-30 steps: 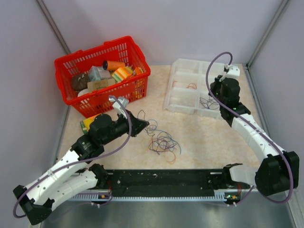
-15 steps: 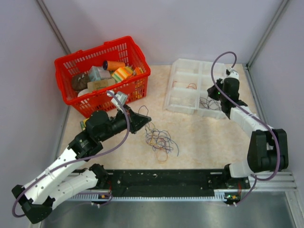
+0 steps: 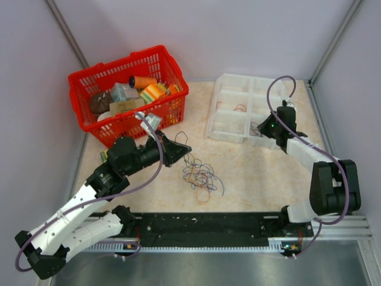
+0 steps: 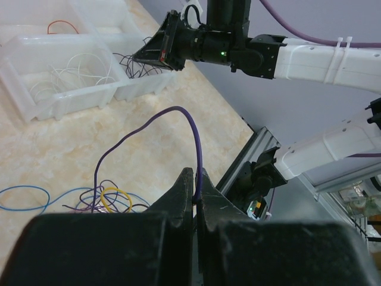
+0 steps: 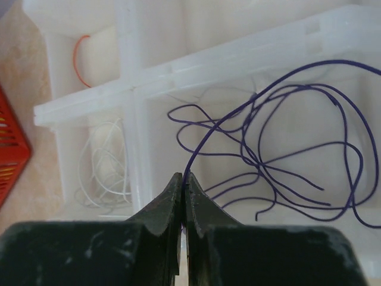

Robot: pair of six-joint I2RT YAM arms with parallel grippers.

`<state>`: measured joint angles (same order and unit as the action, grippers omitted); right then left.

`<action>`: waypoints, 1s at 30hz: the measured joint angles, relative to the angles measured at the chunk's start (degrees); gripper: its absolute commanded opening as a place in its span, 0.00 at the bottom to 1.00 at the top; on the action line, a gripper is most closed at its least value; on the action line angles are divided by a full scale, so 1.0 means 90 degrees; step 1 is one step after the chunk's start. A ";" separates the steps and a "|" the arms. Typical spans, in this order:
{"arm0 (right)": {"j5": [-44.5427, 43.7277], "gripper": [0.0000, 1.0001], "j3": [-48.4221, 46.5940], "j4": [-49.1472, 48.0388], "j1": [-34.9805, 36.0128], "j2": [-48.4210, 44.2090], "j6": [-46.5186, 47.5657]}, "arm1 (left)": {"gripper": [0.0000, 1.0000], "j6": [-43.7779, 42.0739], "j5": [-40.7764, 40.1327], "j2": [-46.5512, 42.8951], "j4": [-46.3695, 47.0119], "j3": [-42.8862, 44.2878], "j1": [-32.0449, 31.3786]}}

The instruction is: Untangle the cables

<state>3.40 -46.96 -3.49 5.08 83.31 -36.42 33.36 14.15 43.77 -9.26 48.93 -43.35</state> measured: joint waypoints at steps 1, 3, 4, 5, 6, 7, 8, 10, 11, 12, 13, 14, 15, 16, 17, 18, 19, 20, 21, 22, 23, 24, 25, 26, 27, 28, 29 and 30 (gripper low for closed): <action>-0.0083 0.00 -0.0010 0.0126 0.0000 0.0000 0.0032 | 0.00 0.0002 0.0002 -0.0002 0.0027 0.0015 0.0000; -0.0240 0.05 -0.0107 0.0481 0.0000 0.0051 0.0114 | 0.00 0.0027 0.0019 -0.0002 0.0058 0.0019 0.0000; -0.0267 0.09 -0.0177 0.0571 0.0000 0.0102 0.0168 | 0.00 0.0049 0.0024 0.0000 0.0063 0.0019 0.0000; -0.0296 0.16 -0.0294 0.0709 0.0000 0.0199 0.0250 | 0.00 0.0078 0.0029 0.0002 0.0073 0.0019 0.0000; -0.0287 0.31 -0.0474 0.0857 0.0000 0.0355 0.0376 | 0.00 0.0112 0.0051 0.0002 0.0087 0.0019 0.0000; -0.0262 0.39 -0.0631 0.0959 0.0000 0.0493 0.0474 | 0.00 0.0124 0.0066 0.0002 0.0104 0.0019 0.0000; -0.0219 0.50 -0.0828 0.1093 0.0000 0.0665 0.0593 | 0.00 0.0141 0.0075 0.0019 0.0129 0.0019 0.0000; -0.0124 0.67 -0.1146 0.1367 0.0002 0.0884 0.0821 | 0.00 0.0163 0.0100 0.0083 0.0153 0.0032 0.0000; -0.0107 0.74 -0.1231 0.1511 0.0010 0.0896 0.0874 | 0.00 0.0165 0.0100 0.0109 0.0151 0.0036 0.0000; -0.0121 0.81 -0.1324 0.1707 0.0061 0.0877 0.0986 | 0.00 0.0165 0.0087 0.0163 0.0109 0.0063 0.0000; -0.0170 0.84 -0.1413 0.1894 0.0092 0.0831 0.1071 | 0.00 0.0165 0.0068 0.0199 0.0107 0.0078 0.0000; -0.0262 0.85 -0.1506 0.2091 0.0160 0.0755 0.1168 | 0.00 0.0165 0.0027 0.0240 0.0083 0.0092 0.0000; -0.0384 0.85 -0.1586 0.2290 0.0274 0.0641 0.1277 | 0.00 0.0168 -0.0019 0.0270 0.0049 0.0102 0.0000; -0.0503 0.85 -0.1642 0.2463 0.0440 0.0486 0.1399 | 0.00 0.0172 -0.0058 0.0294 0.0010 0.0107 0.0000; -0.0614 0.84 -0.1693 0.2642 0.0646 0.0299 0.1525 | 0.00 0.0182 -0.0112 0.0318 -0.0046 0.0107 0.0000; -0.0714 0.84 -0.1715 0.2773 0.0899 0.0080 0.1664 | 0.00 0.0185 -0.0151 0.0333 -0.0087 0.0109 0.0000; -0.0748 0.84 -0.1715 0.2858 0.1151 -0.0131 0.1795 | 0.00 0.0187 -0.0185 0.0352 -0.0141 0.0109 0.0000; -0.0746 0.83 -0.1710 0.2929 0.1479 -0.0369 0.1965 | 0.00 0.0187 -0.0211 0.0369 -0.0177 0.0109 0.0002; -0.0583 0.82 -0.1693 0.2941 0.1831 -0.0612 0.2120 | 0.00 0.0187 -0.0231 0.0379 -0.0204 0.0109 0.0005; -0.0245 0.81 -0.1613 0.2807 0.2183 -0.0865 0.2246 | 0.00 0.0187 -0.0255 0.0381 -0.0245 0.0109 0.0005; 0.0104 0.80 -0.1494 0.2623 0.2429 -0.1081 0.2312 | 0.00 0.0187 -0.0272 0.0381 -0.0265 0.0109 0.0005; 0.0787 0.79 -0.1156 0.2123 0.2771 -0.1426 0.2339 | 0.00 0.0187 -0.0294 0.0381 -0.0272 0.0109 0.0007; 0.1241 0.77 -0.0879 0.1768 0.2960 -0.1651 0.2327 | 0.00 0.0187 -0.0299 0.0381 -0.0274 0.0109 0.0010; 0.1802 0.75 -0.0481 0.1282 0.3143 -0.1921 0.2268 | 0.00 0.0187 -0.0318 0.0379 -0.0282 0.0109 0.0012; 0.2295 0.72 -0.0095 0.0797 0.3279 -0.2118 0.2195 | 0.00 0.0189 -0.0342 0.0376 -0.0294 0.0109 0.0012; 0.2659 0.69 0.0209 0.0401 0.3368 -0.2225 0.2123 | 0.00 0.0206 -0.0345 0.0374 -0.0313 0.0109 0.0015; 0.3079 0.68 0.0573 -0.0112 0.3485 -0.2273 0.2011 | 0.00 0.0236 -0.0345 0.0372 -0.0333 0.0109 0.0017; 0.3325 0.66 0.0765 -0.0401 0.3546 -0.2249 0.1943 | 0.00 0.0270 -0.0342 0.0372 -0.0352 0.0109 0.0017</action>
<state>33.32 -40.07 -7.09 36.99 63.07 -18.94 35.79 11.07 47.11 -12.43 49.91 -43.20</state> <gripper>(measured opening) 0.707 0.015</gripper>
